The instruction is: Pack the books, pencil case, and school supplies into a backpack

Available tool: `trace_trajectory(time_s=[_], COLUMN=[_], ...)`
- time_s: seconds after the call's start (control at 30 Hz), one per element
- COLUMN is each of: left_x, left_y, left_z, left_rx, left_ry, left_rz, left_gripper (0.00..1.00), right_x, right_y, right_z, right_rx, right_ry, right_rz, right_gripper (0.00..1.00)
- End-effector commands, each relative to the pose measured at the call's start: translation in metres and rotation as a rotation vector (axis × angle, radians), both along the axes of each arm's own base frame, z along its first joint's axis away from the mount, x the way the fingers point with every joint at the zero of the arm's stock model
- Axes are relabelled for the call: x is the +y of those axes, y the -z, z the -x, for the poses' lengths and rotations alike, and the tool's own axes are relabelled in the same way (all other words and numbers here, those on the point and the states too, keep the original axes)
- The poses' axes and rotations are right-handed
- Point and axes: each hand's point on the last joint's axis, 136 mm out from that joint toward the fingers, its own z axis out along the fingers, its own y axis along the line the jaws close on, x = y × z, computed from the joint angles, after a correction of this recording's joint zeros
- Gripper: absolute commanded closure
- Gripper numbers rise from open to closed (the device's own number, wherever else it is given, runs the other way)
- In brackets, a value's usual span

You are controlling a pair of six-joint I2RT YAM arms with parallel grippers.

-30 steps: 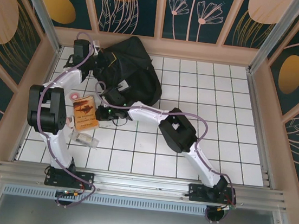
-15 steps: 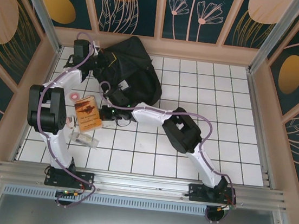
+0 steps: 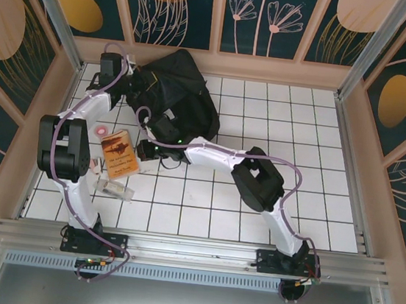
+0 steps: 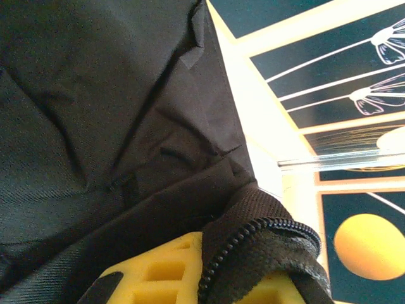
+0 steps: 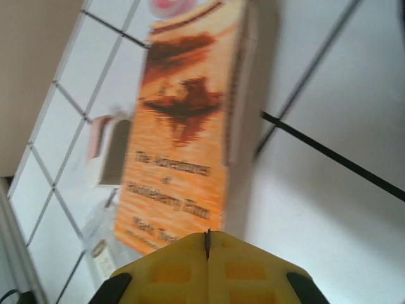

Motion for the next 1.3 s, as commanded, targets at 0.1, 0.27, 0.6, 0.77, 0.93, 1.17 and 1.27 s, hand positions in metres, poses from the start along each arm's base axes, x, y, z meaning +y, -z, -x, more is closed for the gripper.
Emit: trace_trajectory(time_s=[0.1,0.27,0.6,0.77,0.93,1.17,1.27], left_x=[0.018,0.022,0.027,0.028,0.03,0.033,0.032], left_y=[-0.036,-0.037,-0.031,-0.034,-0.035,-0.029,-0.027], left_z=[-0.024,-0.034,-0.033,-0.026,-0.017,-0.002,0.005], left_rx=[-0.076,-0.071,-0.062,-0.066,-0.066,-0.055,-0.048], left_ry=[-0.039,-0.055,-0.069,-0.07,-0.074,-0.087,-0.091], left_rz=[-0.124,-0.154,-0.194,-0.203,-0.216,-0.24,-0.259], left_gripper=[1.0,1.0,1.0,1.0,1.0,1.0,1.0], right_x=[0.061,0.084,0.039,-0.019,-0.083,-0.158,-0.189], right_y=[-0.016,0.021,0.119,0.16,0.172,0.159,0.152], right_z=[0.014,0.014,0.02,0.029,0.045,0.071,0.078], right_rx=[0.042,0.1,0.074,0.043,0.063,0.078,0.088], right_ry=[-0.173,-0.214,-0.134,-0.081,-0.029,0.0,0.029], right_rz=[-0.13,-0.085,0.279,0.556,0.676,0.747,0.758], right_gripper=[1.0,1.0,1.0,1.0,1.0,1.0,1.0])
